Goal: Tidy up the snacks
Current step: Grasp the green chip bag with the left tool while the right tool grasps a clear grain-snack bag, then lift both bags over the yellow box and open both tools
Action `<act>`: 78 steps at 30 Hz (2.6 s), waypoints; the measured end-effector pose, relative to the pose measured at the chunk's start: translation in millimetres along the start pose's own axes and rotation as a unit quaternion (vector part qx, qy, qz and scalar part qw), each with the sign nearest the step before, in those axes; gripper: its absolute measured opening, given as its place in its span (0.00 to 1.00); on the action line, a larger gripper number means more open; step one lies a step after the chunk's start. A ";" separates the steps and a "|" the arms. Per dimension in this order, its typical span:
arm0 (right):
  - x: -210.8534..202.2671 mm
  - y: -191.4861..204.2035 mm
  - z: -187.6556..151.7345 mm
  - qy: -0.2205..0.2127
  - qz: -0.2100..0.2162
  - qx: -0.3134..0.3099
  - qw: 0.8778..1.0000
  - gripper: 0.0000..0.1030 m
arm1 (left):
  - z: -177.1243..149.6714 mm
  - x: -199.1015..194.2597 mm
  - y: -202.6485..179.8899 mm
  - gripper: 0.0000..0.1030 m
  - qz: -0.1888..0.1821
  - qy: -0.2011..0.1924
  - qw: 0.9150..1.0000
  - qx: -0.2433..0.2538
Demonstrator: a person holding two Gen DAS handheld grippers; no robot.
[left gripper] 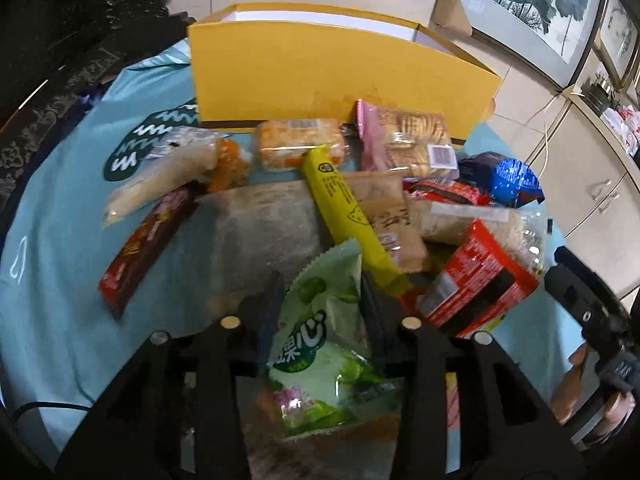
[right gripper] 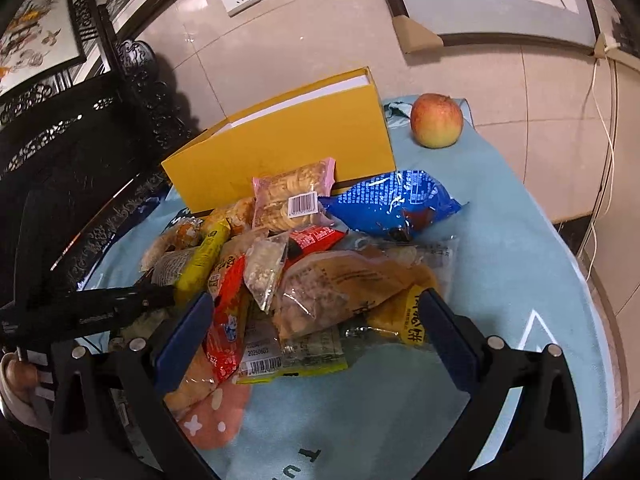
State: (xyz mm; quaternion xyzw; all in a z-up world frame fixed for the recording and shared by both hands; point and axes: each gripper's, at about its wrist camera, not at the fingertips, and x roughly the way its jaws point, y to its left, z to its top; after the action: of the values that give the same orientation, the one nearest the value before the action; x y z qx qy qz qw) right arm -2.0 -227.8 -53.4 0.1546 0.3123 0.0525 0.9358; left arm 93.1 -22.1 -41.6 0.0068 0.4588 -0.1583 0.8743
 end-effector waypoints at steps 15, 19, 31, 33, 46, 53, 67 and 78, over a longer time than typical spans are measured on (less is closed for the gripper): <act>-11.6 24.4 -3.2 -0.008 -0.005 -0.069 0.998 0.99 | -9.2 -55.6 24.3 0.13 -0.030 -0.065 0.997 -0.019; -3.9 47.7 1.8 0.005 -0.024 -0.129 0.991 0.87 | -8.3 -63.6 27.6 0.13 -0.036 -0.075 0.996 -0.020; 55.2 45.4 30.5 0.080 -0.032 -0.095 0.992 0.51 | -14.1 -56.3 34.4 0.13 -0.048 -0.072 0.996 -0.031; 56.2 53.3 28.5 0.081 -0.034 -0.116 0.989 0.51 | -15.9 -54.1 32.9 0.14 -0.046 -0.071 0.996 -0.031; 26.1 77.4 -1.0 0.123 0.062 -0.234 0.962 0.34 | -32.1 -57.4 37.9 0.59 -0.030 -0.085 0.995 -0.032; 68.7 77.1 4.9 0.200 0.057 -0.209 0.955 0.34 | -32.8 -50.0 25.0 0.75 -0.030 -0.075 0.997 -0.012; 60.8 58.5 8.5 0.181 0.057 -0.160 0.969 0.24 | -31.5 -4.7 1.6 0.63 -0.036 -0.013 0.999 0.014; 34.8 35.2 11.9 0.150 0.093 -0.082 0.981 0.24 | -27.3 -24.6 -4.3 0.25 -0.043 -0.031 0.998 0.031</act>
State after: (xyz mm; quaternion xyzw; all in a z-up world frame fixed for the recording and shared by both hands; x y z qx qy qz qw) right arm 32.9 -190.7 -52.8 0.0964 0.4277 0.1871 0.8791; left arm 57.1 -15.2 -37.1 0.0094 0.4259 -0.2107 0.8799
